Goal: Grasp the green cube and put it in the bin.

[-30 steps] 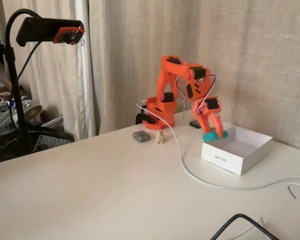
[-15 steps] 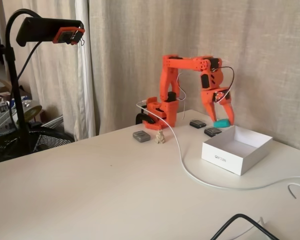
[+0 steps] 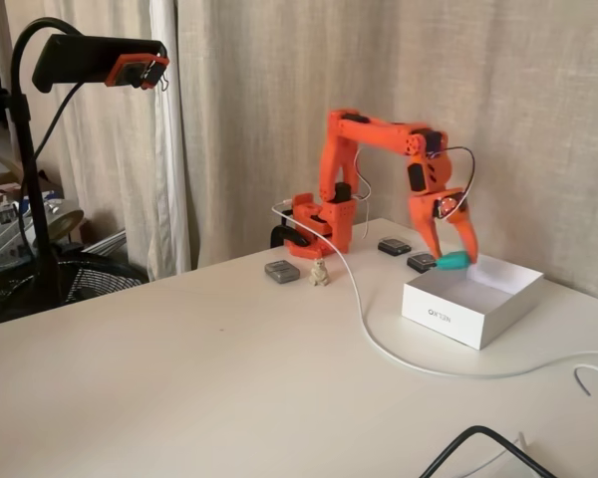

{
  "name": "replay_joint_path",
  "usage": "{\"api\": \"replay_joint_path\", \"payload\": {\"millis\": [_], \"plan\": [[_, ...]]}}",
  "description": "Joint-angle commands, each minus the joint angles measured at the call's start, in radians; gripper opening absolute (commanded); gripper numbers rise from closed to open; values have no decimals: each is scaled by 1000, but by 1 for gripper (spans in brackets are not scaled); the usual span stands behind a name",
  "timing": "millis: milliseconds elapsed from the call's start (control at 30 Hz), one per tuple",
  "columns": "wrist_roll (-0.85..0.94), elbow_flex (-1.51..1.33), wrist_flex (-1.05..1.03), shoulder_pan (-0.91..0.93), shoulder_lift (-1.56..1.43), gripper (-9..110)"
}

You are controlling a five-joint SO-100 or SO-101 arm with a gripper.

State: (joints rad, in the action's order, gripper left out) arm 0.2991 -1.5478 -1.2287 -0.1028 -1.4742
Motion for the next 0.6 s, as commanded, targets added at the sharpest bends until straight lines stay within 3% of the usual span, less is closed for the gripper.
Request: {"api": "replay_joint_path", "payload": {"millis": [0, 300, 433, 567], "plan": [[8, 14, 60, -5, 31, -8], [8, -5, 89, -15, 41, -8], [0, -43, 91, -11, 40, 10], [0, -67, 106, -6, 37, 13]]}}
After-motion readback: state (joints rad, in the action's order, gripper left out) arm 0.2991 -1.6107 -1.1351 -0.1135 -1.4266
